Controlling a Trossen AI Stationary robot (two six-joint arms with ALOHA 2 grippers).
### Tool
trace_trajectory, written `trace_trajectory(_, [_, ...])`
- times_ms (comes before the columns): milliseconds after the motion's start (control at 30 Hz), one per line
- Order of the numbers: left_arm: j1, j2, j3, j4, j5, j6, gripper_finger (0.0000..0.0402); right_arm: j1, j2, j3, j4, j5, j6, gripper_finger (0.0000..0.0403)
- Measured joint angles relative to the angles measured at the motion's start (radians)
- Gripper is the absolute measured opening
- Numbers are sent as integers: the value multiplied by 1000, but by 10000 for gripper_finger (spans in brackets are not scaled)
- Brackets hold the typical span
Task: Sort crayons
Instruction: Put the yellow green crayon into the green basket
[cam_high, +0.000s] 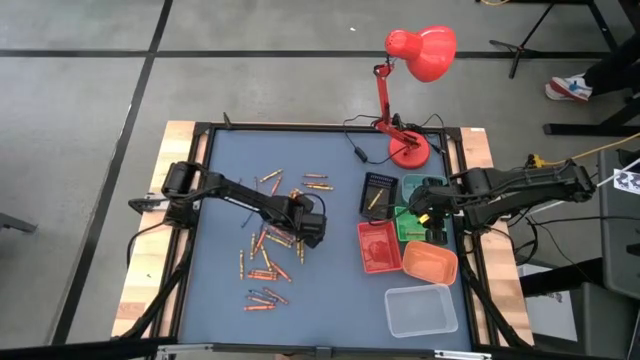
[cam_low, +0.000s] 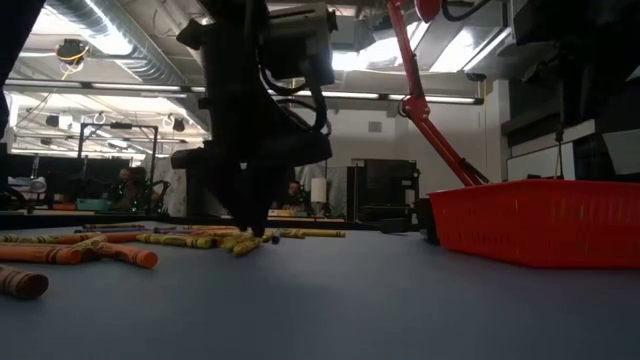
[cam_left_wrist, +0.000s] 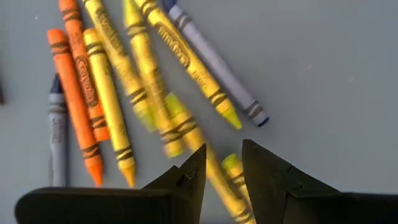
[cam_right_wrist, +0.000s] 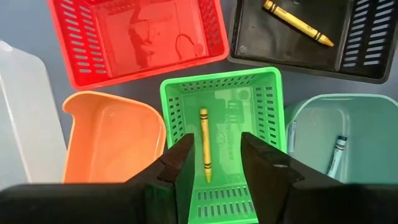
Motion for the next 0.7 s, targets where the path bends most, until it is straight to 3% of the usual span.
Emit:
trace_trajectory(400, [15, 23, 1, -11, 4, -30, 89, 0, 0, 0, 0, 0, 0, 129])
trace_trajectory(700, [16, 22, 1, -16, 69, -58, 88, 0, 0, 0, 0, 0, 0, 129])
